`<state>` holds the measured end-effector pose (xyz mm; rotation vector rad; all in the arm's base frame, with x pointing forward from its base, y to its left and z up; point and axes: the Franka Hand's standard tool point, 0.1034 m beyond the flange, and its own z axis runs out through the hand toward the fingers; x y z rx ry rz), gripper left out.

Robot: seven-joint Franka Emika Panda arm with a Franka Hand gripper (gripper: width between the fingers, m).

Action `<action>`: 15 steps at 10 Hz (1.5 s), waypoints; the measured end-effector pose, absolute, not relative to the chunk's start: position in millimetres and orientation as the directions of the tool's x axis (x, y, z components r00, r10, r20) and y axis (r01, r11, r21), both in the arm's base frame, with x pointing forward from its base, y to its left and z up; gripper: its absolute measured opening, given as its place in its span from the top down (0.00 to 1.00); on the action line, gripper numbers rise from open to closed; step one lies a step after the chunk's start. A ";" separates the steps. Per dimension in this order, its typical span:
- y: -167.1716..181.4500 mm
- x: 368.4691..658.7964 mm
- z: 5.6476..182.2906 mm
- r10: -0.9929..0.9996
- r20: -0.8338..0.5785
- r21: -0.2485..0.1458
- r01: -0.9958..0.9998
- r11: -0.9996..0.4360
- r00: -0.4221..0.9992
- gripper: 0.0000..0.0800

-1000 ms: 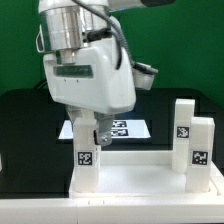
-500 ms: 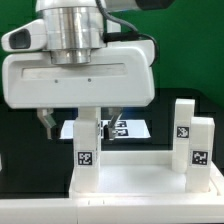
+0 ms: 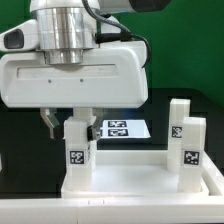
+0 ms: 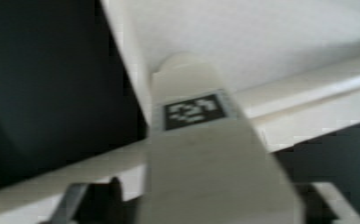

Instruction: Assemble desk

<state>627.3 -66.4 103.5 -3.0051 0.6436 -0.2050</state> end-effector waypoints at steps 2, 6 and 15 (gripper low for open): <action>-66.0 626.3 103.3 -0.468 0.108 -0.089 -0.461 -0.883 0.877 0.62; -63.9 622.8 103.9 -0.543 0.094 -0.056 -0.540 -0.840 0.835 0.61; -53.1 635.1 151.5 -0.531 0.080 -0.105 -0.523 -0.846 0.843 0.19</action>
Offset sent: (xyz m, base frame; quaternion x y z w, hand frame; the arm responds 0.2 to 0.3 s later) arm -0.0030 0.0017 -0.0004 -0.0220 0.0036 0.2240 0.9743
